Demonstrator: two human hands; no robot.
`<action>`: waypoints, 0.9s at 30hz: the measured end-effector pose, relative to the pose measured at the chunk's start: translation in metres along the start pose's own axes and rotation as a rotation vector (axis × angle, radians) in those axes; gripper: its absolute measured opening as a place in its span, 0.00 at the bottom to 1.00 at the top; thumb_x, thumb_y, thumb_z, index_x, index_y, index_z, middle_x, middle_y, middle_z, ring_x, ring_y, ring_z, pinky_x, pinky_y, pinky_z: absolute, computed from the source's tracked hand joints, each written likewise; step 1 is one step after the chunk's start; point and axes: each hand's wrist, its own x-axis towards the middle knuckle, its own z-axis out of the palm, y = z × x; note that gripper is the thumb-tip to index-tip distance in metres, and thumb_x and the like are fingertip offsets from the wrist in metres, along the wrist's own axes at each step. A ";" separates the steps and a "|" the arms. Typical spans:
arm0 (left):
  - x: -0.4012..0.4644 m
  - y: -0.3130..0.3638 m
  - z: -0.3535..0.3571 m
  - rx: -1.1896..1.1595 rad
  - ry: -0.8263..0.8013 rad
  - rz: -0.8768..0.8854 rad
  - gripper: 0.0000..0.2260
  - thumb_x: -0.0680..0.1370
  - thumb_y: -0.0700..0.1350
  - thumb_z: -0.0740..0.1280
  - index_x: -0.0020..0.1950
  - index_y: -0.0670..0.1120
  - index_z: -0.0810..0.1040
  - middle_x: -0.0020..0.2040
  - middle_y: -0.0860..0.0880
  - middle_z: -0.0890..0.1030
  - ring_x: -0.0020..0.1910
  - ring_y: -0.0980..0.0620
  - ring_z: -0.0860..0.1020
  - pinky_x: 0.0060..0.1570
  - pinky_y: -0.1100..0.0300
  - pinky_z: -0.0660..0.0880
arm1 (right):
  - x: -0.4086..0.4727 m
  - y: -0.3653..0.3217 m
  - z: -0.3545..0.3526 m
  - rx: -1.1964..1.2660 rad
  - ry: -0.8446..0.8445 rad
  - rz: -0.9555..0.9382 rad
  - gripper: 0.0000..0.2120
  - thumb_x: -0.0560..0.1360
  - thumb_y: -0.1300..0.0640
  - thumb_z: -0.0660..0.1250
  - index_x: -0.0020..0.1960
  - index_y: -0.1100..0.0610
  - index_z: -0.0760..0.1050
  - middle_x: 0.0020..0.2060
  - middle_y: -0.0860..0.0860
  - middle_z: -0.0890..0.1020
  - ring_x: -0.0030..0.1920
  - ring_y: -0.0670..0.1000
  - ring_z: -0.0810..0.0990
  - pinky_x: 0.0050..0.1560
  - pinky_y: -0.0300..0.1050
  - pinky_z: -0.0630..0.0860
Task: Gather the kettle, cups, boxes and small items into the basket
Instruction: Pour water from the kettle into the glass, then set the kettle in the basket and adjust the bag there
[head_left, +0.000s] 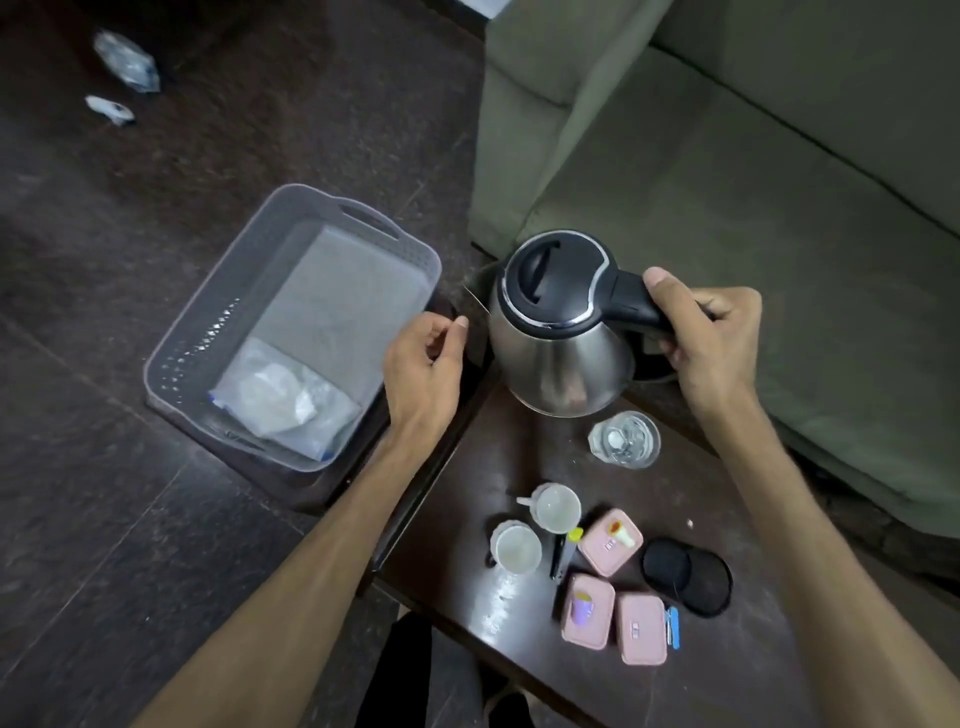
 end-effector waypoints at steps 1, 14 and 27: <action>0.008 0.002 -0.012 -0.015 0.033 -0.010 0.13 0.80 0.52 0.68 0.38 0.48 0.78 0.34 0.51 0.80 0.36 0.51 0.78 0.42 0.48 0.77 | 0.004 -0.010 0.019 0.033 -0.012 -0.003 0.34 0.76 0.39 0.71 0.25 0.63 0.65 0.19 0.59 0.64 0.22 0.47 0.62 0.24 0.42 0.56; 0.102 -0.010 -0.138 -0.114 0.257 -0.135 0.10 0.82 0.50 0.61 0.52 0.53 0.83 0.53 0.47 0.85 0.55 0.46 0.83 0.56 0.37 0.80 | 0.034 -0.076 0.233 0.294 -0.083 0.052 0.32 0.74 0.39 0.71 0.19 0.53 0.65 0.21 0.57 0.67 0.24 0.52 0.65 0.29 0.58 0.62; 0.118 -0.056 -0.154 -0.037 0.088 -0.222 0.27 0.73 0.42 0.57 0.72 0.48 0.76 0.66 0.53 0.77 0.65 0.52 0.79 0.65 0.41 0.77 | 0.039 -0.025 0.305 0.294 -0.067 0.070 0.35 0.76 0.40 0.71 0.24 0.63 0.61 0.23 0.67 0.63 0.26 0.53 0.61 0.27 0.60 0.60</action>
